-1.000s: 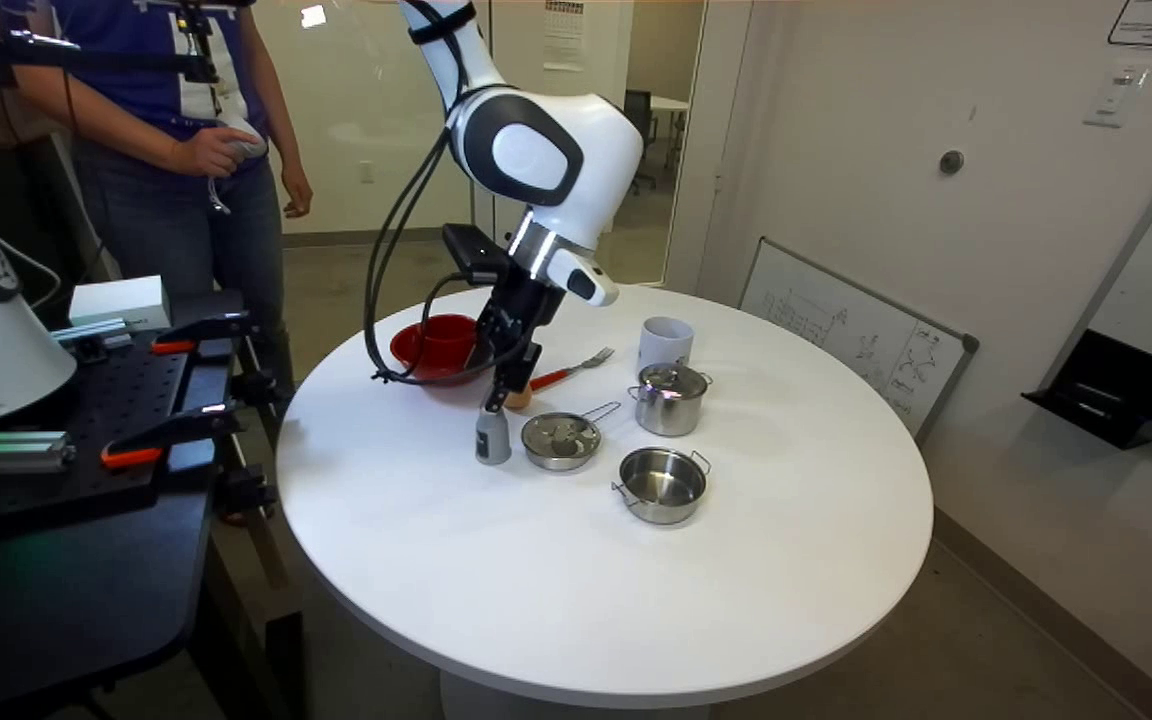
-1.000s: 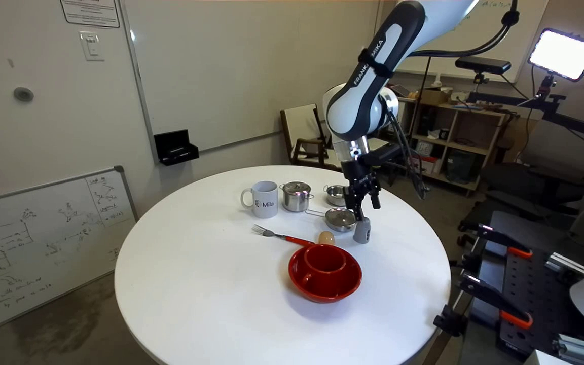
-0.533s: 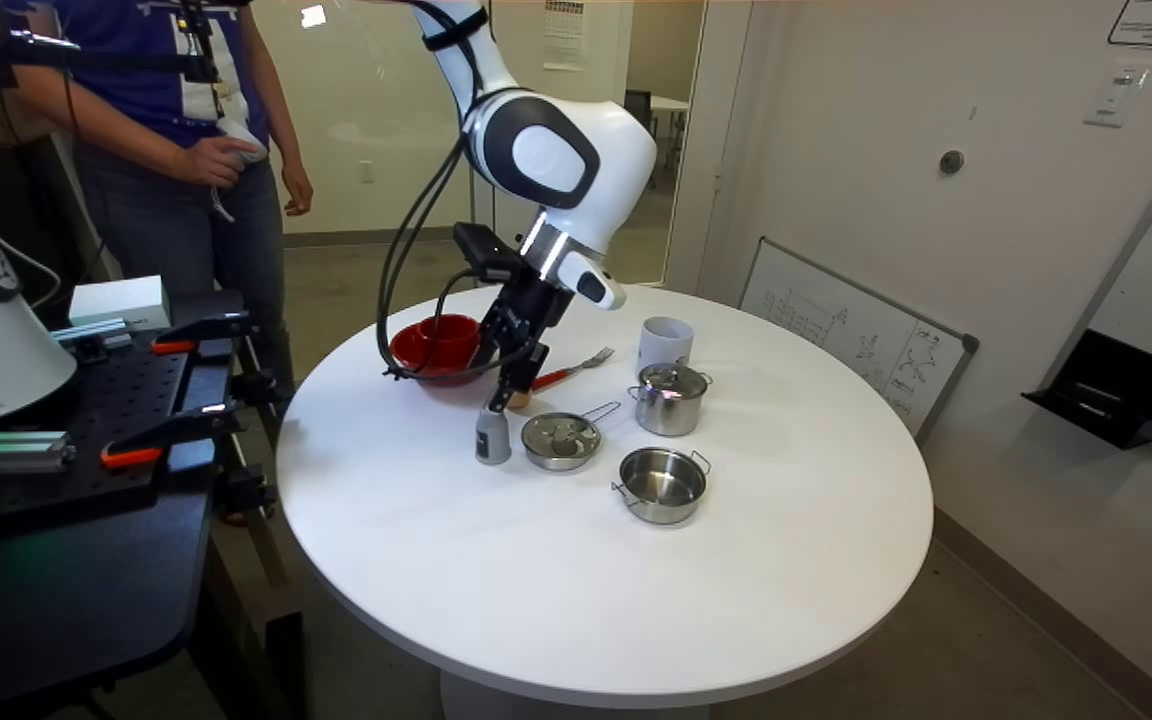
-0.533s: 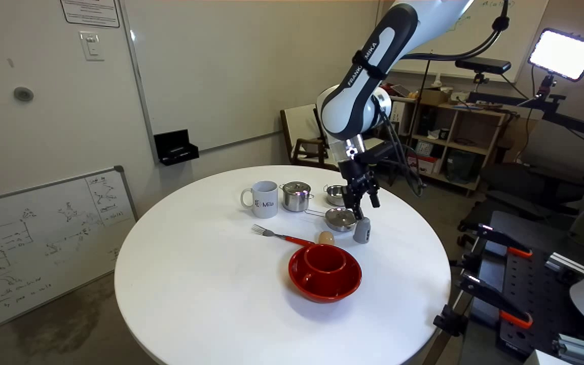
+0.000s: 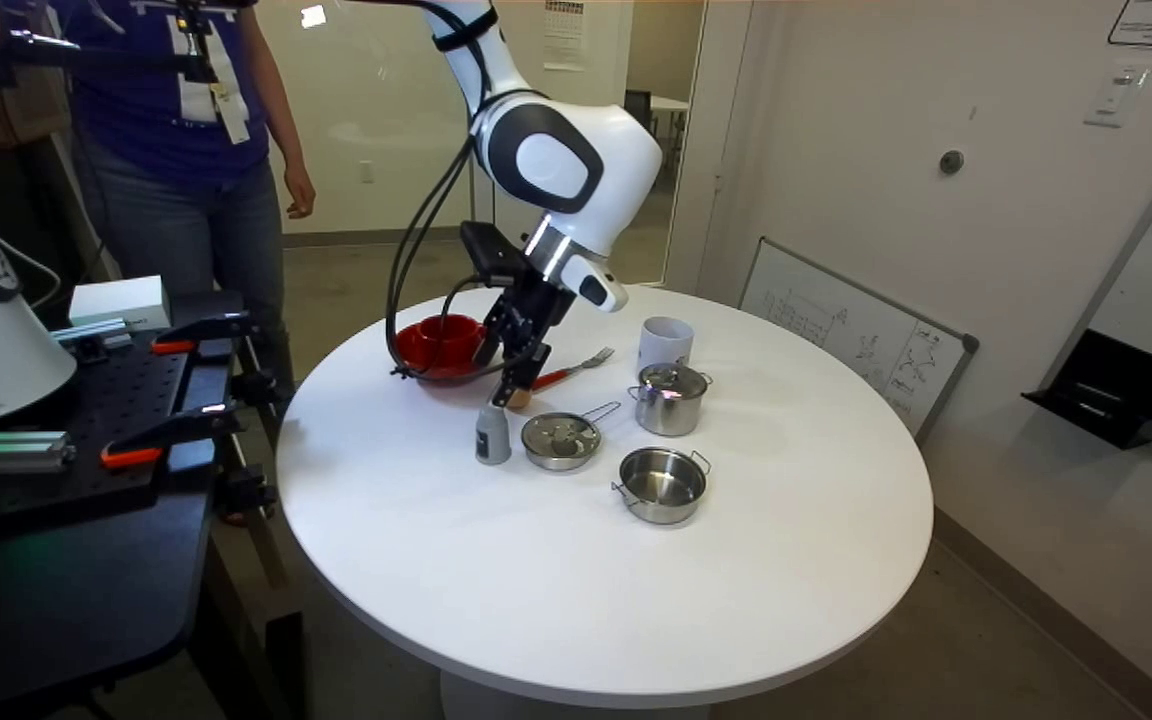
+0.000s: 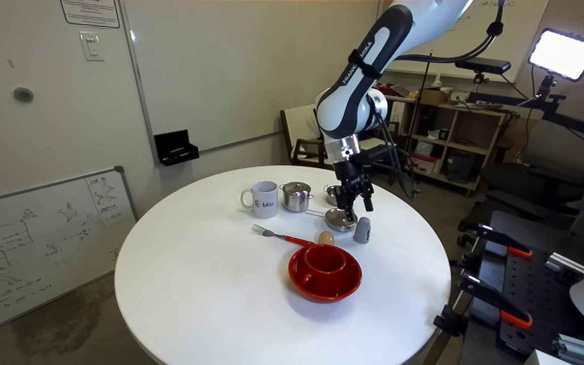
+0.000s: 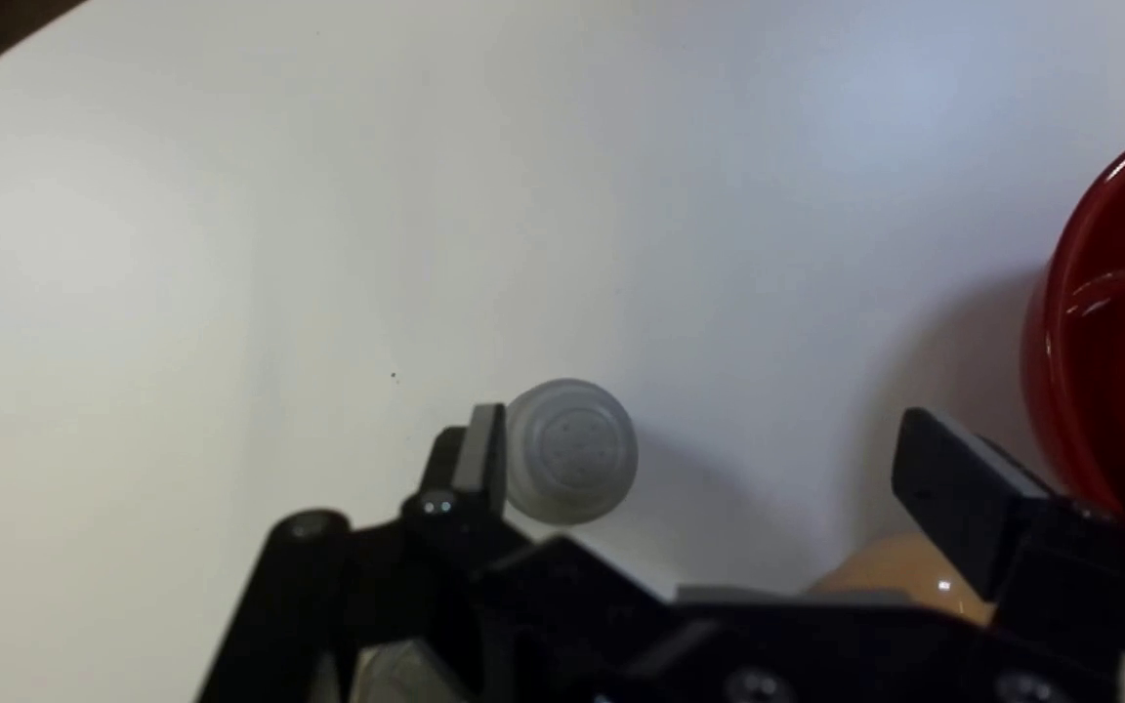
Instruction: Move the salt cellar to the left of the table
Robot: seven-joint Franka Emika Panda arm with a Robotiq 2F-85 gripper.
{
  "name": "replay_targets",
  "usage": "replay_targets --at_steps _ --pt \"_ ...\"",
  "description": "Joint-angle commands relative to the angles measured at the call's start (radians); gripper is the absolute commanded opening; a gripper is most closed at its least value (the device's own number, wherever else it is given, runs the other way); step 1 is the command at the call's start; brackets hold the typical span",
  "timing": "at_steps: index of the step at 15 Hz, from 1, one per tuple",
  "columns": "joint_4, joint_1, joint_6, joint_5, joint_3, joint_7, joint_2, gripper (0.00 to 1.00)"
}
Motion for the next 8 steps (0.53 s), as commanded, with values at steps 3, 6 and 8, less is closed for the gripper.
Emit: replay_targets --at_steps 3,6,8 --pt "-0.018 0.008 0.040 -0.008 -0.016 0.032 -0.006 1.00" --pt "-0.030 0.026 0.100 -0.028 -0.028 0.061 -0.003 1.00" --pt "-0.030 0.029 0.103 -0.020 -0.023 0.076 0.000 1.00"
